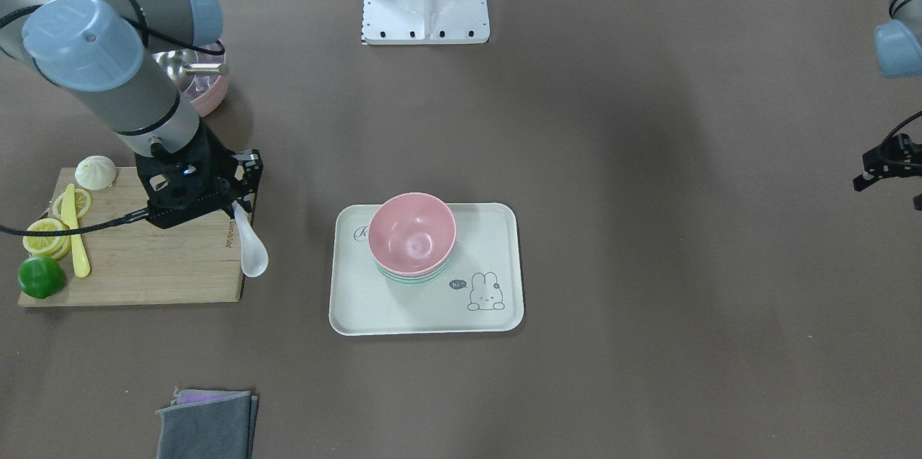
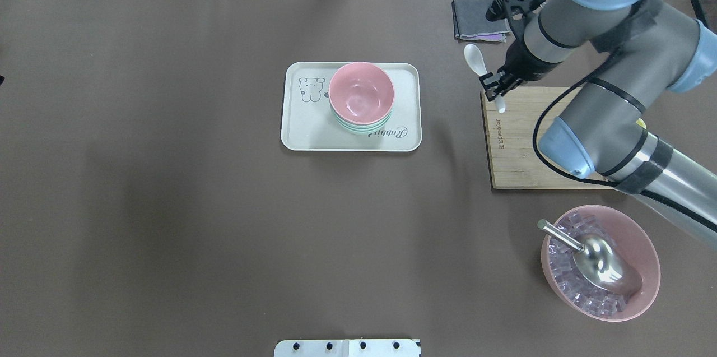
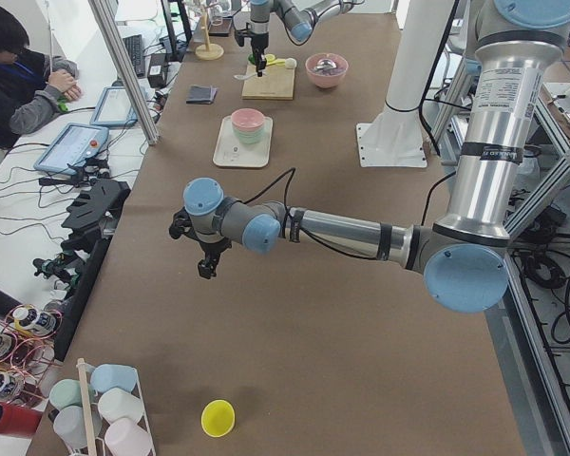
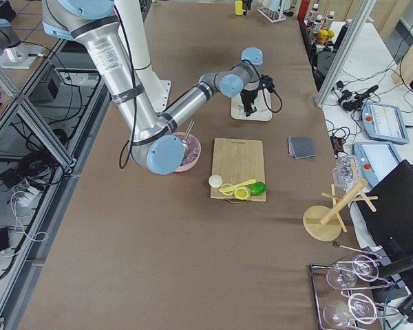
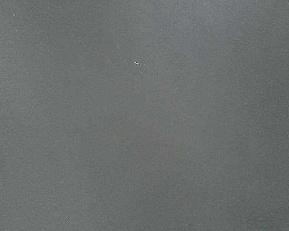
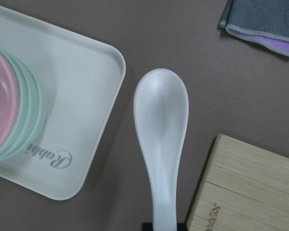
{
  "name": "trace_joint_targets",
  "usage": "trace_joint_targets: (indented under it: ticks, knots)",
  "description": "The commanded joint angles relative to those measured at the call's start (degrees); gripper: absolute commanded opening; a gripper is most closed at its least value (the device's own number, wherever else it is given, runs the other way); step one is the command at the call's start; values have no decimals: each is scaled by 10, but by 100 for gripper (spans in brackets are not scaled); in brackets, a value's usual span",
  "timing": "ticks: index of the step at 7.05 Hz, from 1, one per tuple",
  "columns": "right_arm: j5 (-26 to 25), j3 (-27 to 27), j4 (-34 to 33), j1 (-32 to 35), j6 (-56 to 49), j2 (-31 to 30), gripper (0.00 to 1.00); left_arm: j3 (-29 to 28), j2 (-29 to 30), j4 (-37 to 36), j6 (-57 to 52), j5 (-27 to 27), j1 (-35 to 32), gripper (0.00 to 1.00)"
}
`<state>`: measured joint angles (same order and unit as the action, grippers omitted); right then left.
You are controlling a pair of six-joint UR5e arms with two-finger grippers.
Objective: Stack pink bowl on green and place spoon
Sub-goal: 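Lift the white spoon and carry it over the stacked bowls with the right gripper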
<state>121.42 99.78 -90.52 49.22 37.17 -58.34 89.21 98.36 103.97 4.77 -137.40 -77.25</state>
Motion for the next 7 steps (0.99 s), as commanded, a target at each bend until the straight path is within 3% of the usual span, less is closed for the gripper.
trace_joint_targets:
  ticks: [1, 2, 4, 7]
  knots:
    - [-50, -9, -47, -59, 171, 101, 0, 0, 0, 0, 1, 0, 0, 98]
    - [-83, -37, -72, -93, 230, 147, 0, -1, 0, 0, 1, 0, 0, 98]
    - [-125, -145, -81, -131, 279, 232, 0, -5, 0, 0, 1, 0, 1, 98]
    - [-145, -184, -49, -140, 272, 231, 0, -11, 1, 3, 2, -1, 1, 98]
